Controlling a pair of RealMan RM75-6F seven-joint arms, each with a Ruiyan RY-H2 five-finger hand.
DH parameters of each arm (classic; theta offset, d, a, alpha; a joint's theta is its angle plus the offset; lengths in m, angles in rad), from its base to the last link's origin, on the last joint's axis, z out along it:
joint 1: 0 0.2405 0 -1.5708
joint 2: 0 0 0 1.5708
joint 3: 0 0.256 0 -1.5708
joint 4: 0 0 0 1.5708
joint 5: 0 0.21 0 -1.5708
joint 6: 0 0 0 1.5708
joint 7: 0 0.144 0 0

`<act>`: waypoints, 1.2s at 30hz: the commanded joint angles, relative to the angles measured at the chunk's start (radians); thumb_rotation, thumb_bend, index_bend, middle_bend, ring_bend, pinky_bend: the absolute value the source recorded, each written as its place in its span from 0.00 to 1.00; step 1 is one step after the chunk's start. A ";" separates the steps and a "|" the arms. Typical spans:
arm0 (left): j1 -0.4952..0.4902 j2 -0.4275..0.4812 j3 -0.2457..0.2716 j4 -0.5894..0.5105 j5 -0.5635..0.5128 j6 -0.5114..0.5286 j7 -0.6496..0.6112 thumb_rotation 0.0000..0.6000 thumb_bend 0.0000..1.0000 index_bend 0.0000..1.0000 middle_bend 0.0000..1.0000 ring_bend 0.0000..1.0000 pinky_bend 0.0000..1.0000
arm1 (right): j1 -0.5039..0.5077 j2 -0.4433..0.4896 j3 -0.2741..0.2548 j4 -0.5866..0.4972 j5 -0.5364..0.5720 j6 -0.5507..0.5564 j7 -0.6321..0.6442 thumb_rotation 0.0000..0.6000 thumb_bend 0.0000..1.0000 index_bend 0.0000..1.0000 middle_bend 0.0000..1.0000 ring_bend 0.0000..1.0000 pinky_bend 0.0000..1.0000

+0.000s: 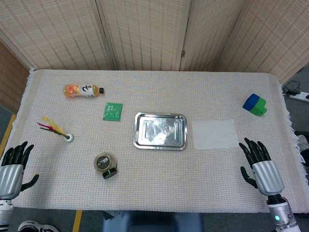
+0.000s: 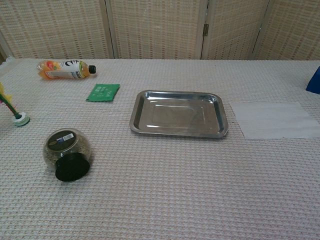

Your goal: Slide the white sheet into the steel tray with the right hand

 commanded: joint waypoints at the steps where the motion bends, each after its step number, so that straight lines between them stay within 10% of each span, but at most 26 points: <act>1: 0.000 0.000 0.001 -0.001 0.004 0.001 -0.001 1.00 0.31 0.00 0.00 0.00 0.00 | 0.001 -0.003 -0.002 0.002 0.002 -0.007 -0.005 1.00 0.53 0.00 0.00 0.00 0.00; 36: -0.009 0.004 -0.004 0.004 -0.006 -0.016 -0.034 1.00 0.32 0.00 0.00 0.00 0.00 | 0.138 -0.128 0.051 0.289 0.160 -0.290 0.004 1.00 0.45 0.17 0.00 0.00 0.00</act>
